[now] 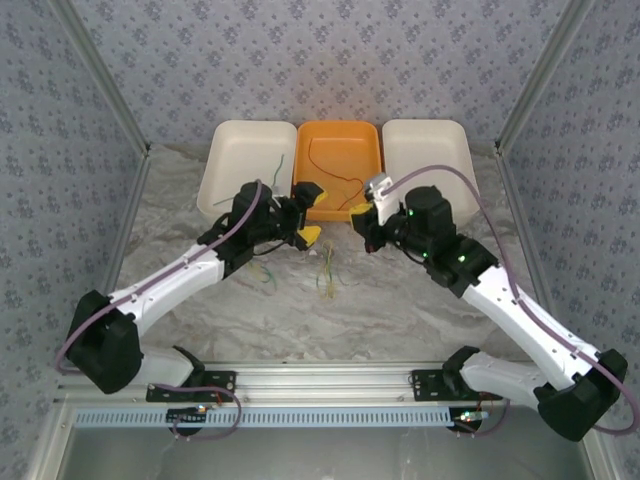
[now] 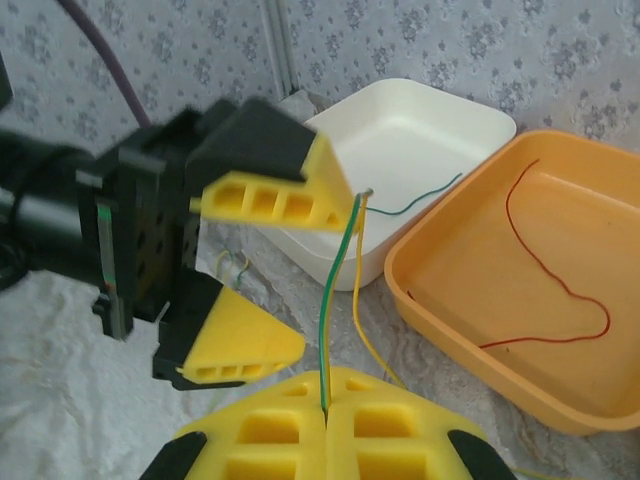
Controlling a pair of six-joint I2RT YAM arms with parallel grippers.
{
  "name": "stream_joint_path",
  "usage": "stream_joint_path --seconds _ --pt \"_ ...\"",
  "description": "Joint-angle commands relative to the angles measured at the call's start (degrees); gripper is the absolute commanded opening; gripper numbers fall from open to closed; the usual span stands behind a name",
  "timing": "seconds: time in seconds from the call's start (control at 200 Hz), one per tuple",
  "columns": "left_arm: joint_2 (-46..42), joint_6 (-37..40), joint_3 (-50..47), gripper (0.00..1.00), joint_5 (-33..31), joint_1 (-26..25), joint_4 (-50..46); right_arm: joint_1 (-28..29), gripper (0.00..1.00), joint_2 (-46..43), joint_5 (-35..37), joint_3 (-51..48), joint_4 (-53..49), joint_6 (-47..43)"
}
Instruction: Untangle the cables
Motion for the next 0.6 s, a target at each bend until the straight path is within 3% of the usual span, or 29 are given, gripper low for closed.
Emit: stream_joint_path --seconds 0.0,0.36,0.595 --pt "-4.6 -12.6 -1.8 0.96 -1.9 -0.5 0.0 3.5 0.0 -1.5 9.1 -2.3 7.0 -6.5" --pt "-2.3 -16.6 -2.1 0.94 0.9 -1.1 4.1 12.3 0.0 4.6 17.0 -2.3 9.5 -13.0" --pt "-4.3 -13.8 -2.8 0.62 -1.7 0.7 0.6 15.0 0.0 4.2 18.9 -3.5 9.0 -13.5"
